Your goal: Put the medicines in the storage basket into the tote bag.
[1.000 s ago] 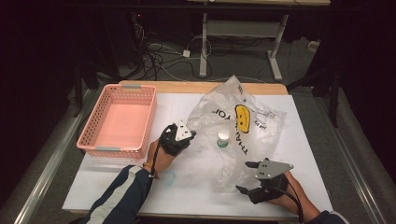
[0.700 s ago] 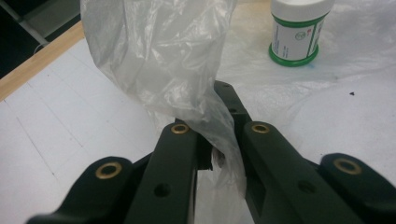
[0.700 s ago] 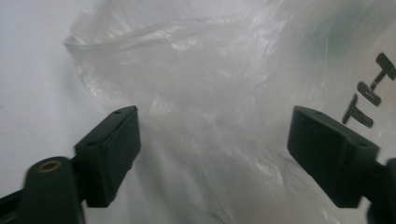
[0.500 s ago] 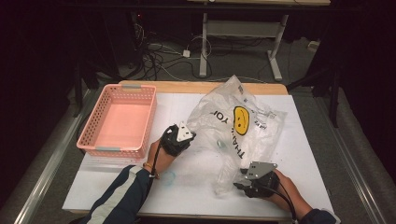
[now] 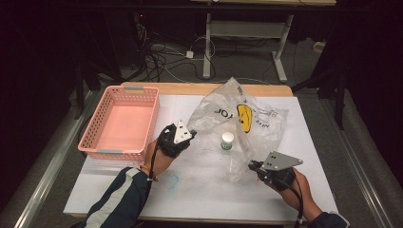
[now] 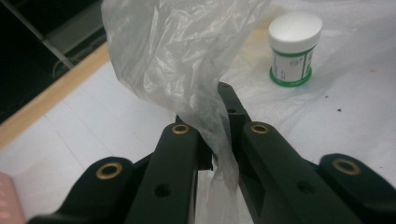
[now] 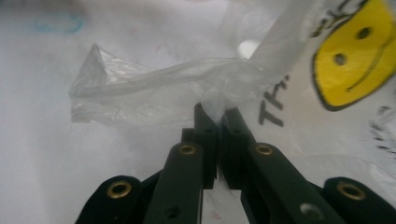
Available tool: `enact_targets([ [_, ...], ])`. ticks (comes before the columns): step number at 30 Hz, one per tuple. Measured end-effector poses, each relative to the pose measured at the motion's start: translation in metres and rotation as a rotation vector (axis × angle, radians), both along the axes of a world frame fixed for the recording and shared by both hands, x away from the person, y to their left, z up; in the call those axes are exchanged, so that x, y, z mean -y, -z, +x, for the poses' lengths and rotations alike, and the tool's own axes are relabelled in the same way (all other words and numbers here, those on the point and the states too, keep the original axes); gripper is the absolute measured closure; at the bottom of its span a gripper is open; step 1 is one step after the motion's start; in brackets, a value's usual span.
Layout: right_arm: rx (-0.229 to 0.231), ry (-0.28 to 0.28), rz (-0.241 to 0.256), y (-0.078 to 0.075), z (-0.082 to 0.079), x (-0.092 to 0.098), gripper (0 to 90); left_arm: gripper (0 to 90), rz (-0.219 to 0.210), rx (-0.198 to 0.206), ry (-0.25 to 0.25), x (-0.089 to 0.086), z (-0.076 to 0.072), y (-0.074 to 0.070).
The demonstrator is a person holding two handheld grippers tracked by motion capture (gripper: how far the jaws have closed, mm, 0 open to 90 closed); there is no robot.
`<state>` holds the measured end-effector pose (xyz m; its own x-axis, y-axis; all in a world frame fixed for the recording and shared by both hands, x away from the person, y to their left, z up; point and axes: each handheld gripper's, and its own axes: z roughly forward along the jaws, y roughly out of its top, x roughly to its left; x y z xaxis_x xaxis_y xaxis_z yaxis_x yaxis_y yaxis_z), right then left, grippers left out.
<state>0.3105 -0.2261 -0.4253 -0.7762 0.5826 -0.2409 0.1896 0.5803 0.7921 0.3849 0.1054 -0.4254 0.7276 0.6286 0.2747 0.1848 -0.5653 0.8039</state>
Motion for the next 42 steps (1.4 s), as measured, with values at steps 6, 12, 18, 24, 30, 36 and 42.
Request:
enact_targets([
  [6, 0.116, 0.032, 0.098, -0.033, -0.007, 0.011, 89.2, 85.5, -0.044, 0.049, -0.009, -0.019, -0.017, -0.022],
  [12, 0.199, 0.053, 0.13, -0.057, -0.011, 0.016, 89.4, 85.4, -0.075, 0.11, -0.005, -0.027, -0.026, -0.042],
  [18, 0.264, 0.092, 0.182, -0.081, 0.003, 0.024, 89.5, 85.4, -0.11, 0.151, -0.022, -0.035, -0.025, -0.059],
  [24, 0.302, 0.145, 0.233, -0.104, 0.018, 0.039, 89.7, 85.5, -0.12, 0.184, -0.037, -0.042, -0.022, -0.079],
  [30, 0.336, 0.188, 0.26, -0.123, 0.026, 0.055, 89.8, 85.5, -0.127, 0.206, -0.04, -0.046, -0.022, -0.093],
  [36, 0.358, 0.206, 0.27, -0.133, 0.028, 0.059, 89.9, 85.5, -0.149, 0.218, -0.034, -0.044, -0.022, -0.097],
  [42, 0.334, 0.21, 0.275, -0.124, 0.035, 0.056, 89.9, 85.4, -0.151, 0.192, -0.027, -0.039, -0.015, -0.089],
])
